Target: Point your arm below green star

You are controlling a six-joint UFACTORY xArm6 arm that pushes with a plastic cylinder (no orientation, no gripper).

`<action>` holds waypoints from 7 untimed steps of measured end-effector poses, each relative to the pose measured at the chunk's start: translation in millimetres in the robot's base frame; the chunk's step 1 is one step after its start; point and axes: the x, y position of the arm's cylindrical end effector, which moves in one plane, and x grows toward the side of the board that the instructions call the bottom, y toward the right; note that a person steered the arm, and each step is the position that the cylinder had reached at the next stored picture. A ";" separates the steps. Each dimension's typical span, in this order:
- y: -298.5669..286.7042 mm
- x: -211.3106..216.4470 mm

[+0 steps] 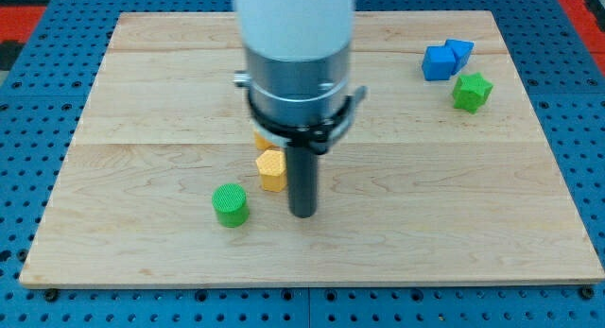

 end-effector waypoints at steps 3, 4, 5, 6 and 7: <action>-40.0 -44.6; -27.1 -49.8; -4.9 -58.2; 1.9 -58.2; 3.3 -58.2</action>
